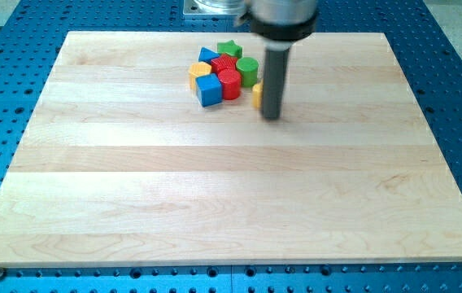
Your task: Slide the yellow heart parallel to the green star
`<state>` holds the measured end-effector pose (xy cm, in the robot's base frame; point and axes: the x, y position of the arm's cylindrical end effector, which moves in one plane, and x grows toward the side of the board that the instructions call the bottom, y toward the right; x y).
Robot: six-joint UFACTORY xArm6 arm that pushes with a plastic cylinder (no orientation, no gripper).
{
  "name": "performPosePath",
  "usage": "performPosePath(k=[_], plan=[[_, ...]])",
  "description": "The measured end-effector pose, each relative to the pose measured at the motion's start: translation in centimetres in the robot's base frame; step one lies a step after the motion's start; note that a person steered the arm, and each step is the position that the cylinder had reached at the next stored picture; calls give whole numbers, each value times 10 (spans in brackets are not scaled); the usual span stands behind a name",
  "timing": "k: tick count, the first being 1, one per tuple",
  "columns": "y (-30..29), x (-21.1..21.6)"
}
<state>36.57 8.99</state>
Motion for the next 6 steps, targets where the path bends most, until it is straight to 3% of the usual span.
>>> performPosePath(k=[1, 2, 3, 4, 6], plan=[[28, -23], [27, -10], [-22, 25], [-33, -16], [23, -89]])
